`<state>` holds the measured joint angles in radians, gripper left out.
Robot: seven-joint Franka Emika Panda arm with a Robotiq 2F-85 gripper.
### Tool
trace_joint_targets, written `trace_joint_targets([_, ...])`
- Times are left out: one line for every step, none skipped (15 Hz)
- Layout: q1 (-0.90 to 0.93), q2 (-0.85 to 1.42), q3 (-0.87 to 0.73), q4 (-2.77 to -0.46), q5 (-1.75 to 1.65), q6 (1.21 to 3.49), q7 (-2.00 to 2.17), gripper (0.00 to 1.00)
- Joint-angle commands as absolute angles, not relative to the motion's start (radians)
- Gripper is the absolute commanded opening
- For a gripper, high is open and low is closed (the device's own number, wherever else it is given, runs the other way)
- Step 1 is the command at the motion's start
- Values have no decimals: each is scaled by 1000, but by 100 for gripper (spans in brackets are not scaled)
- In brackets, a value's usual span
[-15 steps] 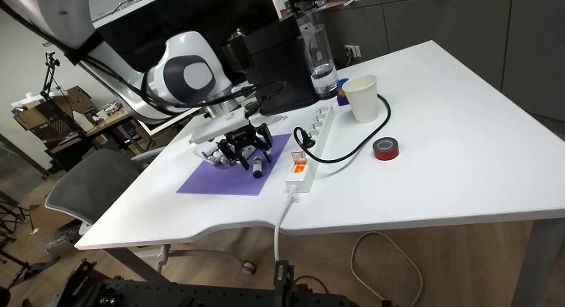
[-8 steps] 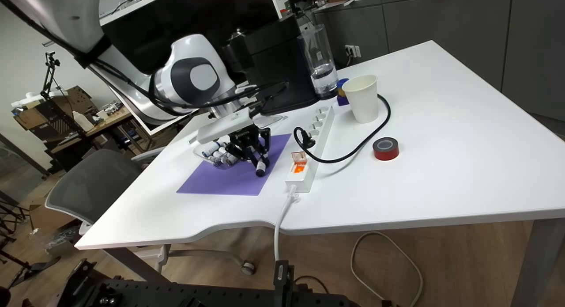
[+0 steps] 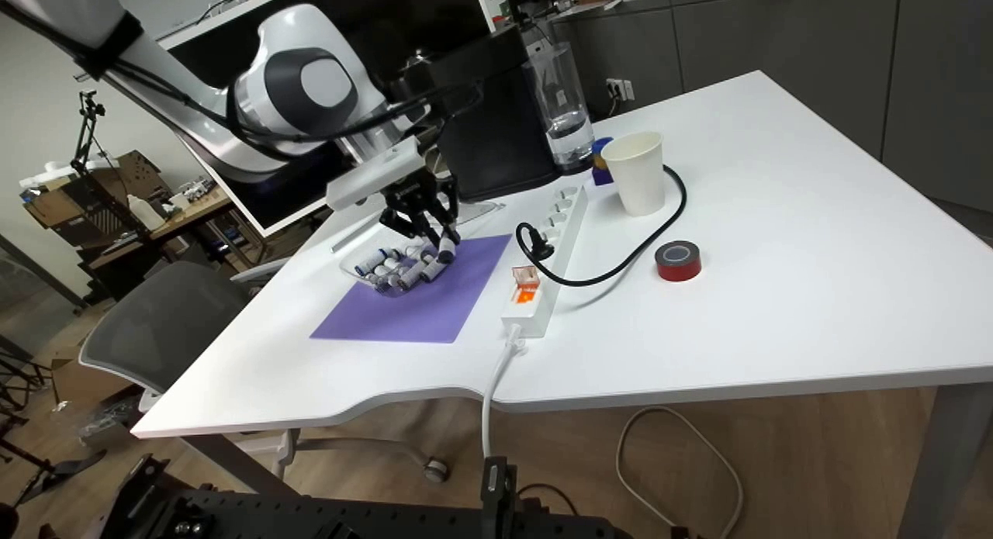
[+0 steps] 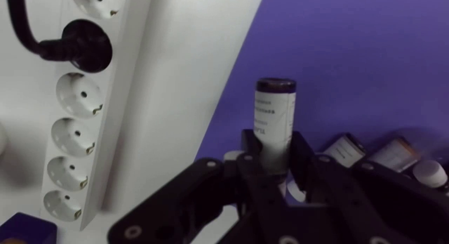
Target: Put the bottle on the blue mat in the container
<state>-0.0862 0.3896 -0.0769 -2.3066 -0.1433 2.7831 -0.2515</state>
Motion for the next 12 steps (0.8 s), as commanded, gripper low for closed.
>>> trace_joint_targets([-57, 298, -67, -2290, -183, 2687, -244, 7])
trace_joint_targets([-53, 292, -52, -2271, -180, 2656, -256, 7])
trace_joint_targets([-46, 287, -42, -2254, -178, 2630, -264, 7])
trace_joint_targets([-36, 290, -31, -2232, -181, 2606, -267, 7])
trace_joint_targets([-30, 294, -18, -2212, -177, 2580, -277, 7])
trace_joint_targets([-23, 304, -6, -2189, -175, 2555, -286, 7])
trace_joint_targets([-15, 314, 3, -2169, -179, 2534, -293, 7])
trace_joint_targets([-7, 329, 12, -2148, -183, 2513, -302, 7])
trace_joint_targets([-1, 343, 19, -2130, -186, 2494, -314, 7])
trace_joint_targets([2, 361, 32, -2110, -186, 2472, -343, 7])
trace_joint_targets([6, 377, 39, -2093, -192, 2451, -362, 7])
trace_joint_targets([10, 401, 45, -2074, -203, 2435, -381, 7])
